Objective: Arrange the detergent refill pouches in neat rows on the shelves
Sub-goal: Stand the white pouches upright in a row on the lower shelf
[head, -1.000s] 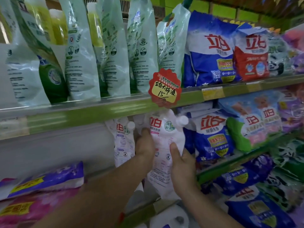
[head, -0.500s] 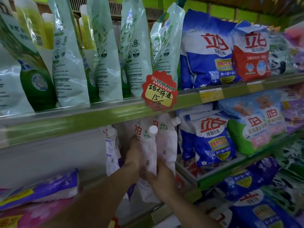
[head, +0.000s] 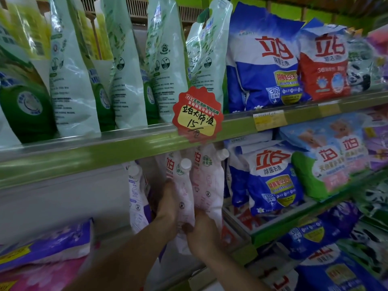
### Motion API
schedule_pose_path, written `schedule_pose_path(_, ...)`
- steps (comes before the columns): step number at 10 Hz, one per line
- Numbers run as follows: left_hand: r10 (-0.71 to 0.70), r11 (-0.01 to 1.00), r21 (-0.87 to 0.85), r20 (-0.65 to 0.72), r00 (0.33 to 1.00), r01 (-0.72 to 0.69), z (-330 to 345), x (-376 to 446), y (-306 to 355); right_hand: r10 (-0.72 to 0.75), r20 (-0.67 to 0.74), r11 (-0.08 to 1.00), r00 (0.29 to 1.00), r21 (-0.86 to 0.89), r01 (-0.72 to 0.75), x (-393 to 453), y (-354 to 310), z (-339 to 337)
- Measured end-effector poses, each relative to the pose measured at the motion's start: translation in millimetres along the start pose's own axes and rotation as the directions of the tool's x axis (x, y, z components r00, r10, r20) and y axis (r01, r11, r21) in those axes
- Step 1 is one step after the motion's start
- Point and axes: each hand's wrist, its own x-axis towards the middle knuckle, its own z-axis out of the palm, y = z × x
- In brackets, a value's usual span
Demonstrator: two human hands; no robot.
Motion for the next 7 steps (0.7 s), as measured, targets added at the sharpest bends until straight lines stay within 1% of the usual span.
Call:
schedule_pose_path(1,0.027,1.0,-0.014,-0.014,1.0,-0.028,-4,-2,-4,-0.052,-0.001,0.998,0.999,0.042,0.051,-4,-1,-1)
schedule_pose_path(2,0.006,0.997,-0.07,-0.139,0.99,-0.016,-1,-15,-8,-0.036,-0.035,0.999,0.999,0.019,0.037,-11,-7,-9)
schedule_pose_path(3,0.103,0.994,0.053,-0.15,0.983,-0.096,-7,-32,-11,-0.196,-0.426,0.98,0.883,-0.048,0.194,-19,-8,-30)
schedule_pose_path(4,0.222,0.961,0.178,-0.054,0.974,-0.209,-8,-47,-21,-0.105,-0.566,0.994,0.818,-0.077,0.074,-12,-2,-50)
schedule_pose_path(5,0.338,0.87,0.378,0.007,0.941,-0.315,-2,-60,-31,0.15,-0.275,0.969,0.95,-0.149,-0.196,3,12,-50)
schedule_pose_path(6,0.38,0.838,0.41,0.032,0.924,-0.359,-2,-65,-35,0.097,-0.242,0.921,0.965,-0.347,-0.18,3,19,-50)
schedule_pose_path(7,0.331,0.865,0.384,0.044,0.943,-0.321,-4,-64,-31,-0.011,-0.306,0.922,0.952,-0.372,-0.109,-1,23,-60)
